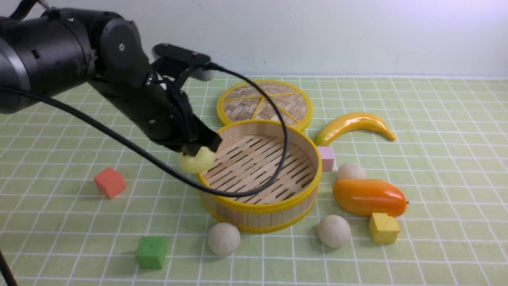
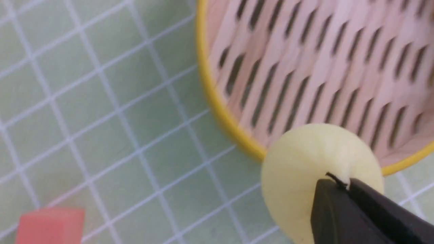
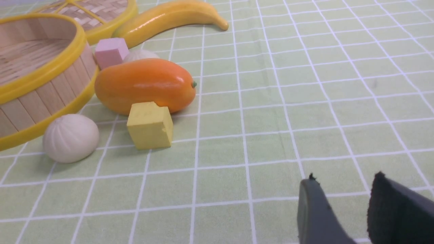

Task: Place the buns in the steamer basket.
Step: Use the left arm to put the steamed stuffed bun into the steamer

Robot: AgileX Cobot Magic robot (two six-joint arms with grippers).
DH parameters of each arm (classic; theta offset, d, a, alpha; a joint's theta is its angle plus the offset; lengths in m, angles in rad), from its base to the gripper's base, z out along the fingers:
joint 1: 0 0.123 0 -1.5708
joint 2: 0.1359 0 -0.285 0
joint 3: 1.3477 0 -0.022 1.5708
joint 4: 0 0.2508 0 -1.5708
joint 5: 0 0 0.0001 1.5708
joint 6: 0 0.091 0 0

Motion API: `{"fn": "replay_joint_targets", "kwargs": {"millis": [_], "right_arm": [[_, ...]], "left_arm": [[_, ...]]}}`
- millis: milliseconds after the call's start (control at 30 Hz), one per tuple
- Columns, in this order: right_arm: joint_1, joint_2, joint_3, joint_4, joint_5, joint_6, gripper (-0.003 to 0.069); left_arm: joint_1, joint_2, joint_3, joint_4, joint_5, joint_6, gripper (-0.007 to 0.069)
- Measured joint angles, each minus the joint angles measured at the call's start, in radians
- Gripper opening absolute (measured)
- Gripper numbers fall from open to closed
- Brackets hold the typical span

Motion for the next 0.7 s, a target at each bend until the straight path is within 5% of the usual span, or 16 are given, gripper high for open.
{"fn": "replay_joint_targets", "kwargs": {"millis": [367, 633, 700], "right_arm": [[0.000, 0.000, 0.000, -0.001, 0.000, 0.000, 0.0241], [0.000, 0.000, 0.000, -0.001, 0.000, 0.000, 0.0241], [0.000, 0.000, 0.000, -0.001, 0.000, 0.000, 0.0241]], "left_arm": [[-0.028, 0.311, -0.169, 0.101, -0.051, -0.130, 0.0023], [-0.028, 0.280, -0.198, 0.121, 0.039, -0.206, 0.0372], [-0.028, 0.212, -0.189, 0.116, 0.085, -0.246, 0.0389]]}}
